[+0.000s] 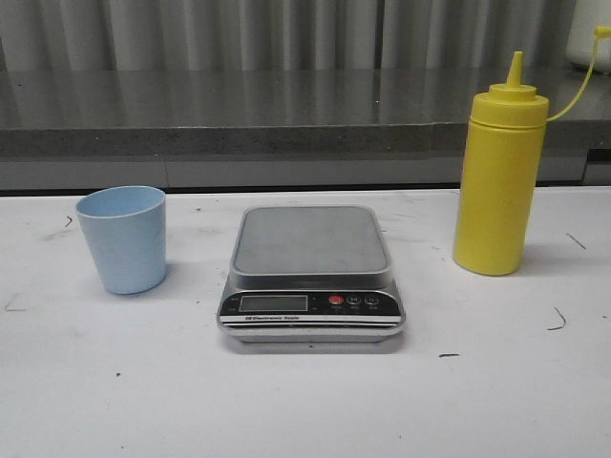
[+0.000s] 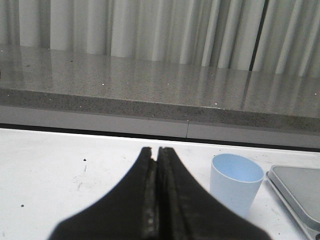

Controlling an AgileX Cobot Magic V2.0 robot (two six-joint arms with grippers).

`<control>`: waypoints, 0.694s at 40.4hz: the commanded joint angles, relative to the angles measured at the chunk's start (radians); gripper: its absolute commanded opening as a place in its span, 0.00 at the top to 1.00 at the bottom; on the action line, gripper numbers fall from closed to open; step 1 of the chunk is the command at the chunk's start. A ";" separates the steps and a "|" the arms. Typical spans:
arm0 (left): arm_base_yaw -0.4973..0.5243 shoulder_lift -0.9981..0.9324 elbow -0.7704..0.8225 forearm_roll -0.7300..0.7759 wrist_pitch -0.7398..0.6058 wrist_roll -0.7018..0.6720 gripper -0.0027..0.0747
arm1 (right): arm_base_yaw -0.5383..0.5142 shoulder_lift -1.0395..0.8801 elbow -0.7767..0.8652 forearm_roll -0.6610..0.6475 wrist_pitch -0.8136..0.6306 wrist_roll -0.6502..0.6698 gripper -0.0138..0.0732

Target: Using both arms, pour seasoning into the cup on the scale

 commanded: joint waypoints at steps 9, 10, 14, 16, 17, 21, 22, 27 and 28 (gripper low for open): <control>0.002 -0.002 -0.168 -0.009 -0.010 -0.001 0.99 | -0.004 -0.016 -0.143 -0.014 0.035 -0.004 0.92; 0.002 0.005 -0.200 -0.009 0.018 -0.001 0.99 | -0.004 -0.013 -0.161 -0.022 0.051 -0.004 0.92; 0.002 0.055 -0.321 -0.009 0.142 -0.001 0.99 | -0.004 0.018 -0.262 -0.035 0.125 -0.005 0.92; 0.002 0.099 -0.392 -0.007 0.221 -0.001 0.99 | -0.004 0.047 -0.320 -0.042 0.164 -0.013 0.92; 0.002 0.123 -0.426 -0.007 0.251 -0.001 0.99 | -0.004 0.067 -0.343 -0.043 0.183 -0.017 0.92; 0.002 0.224 -0.540 -0.007 0.369 0.000 0.99 | -0.004 0.158 -0.459 -0.043 0.261 -0.037 0.92; 0.002 0.244 -0.560 -0.007 0.393 0.000 0.99 | -0.004 0.184 -0.490 -0.043 0.278 -0.046 0.92; 0.002 0.350 -0.636 -0.007 0.444 0.000 0.99 | -0.004 0.304 -0.599 -0.043 0.381 -0.083 0.92; 0.002 0.367 -0.638 -0.007 0.442 0.000 0.99 | -0.004 0.330 -0.613 -0.043 0.395 -0.086 0.92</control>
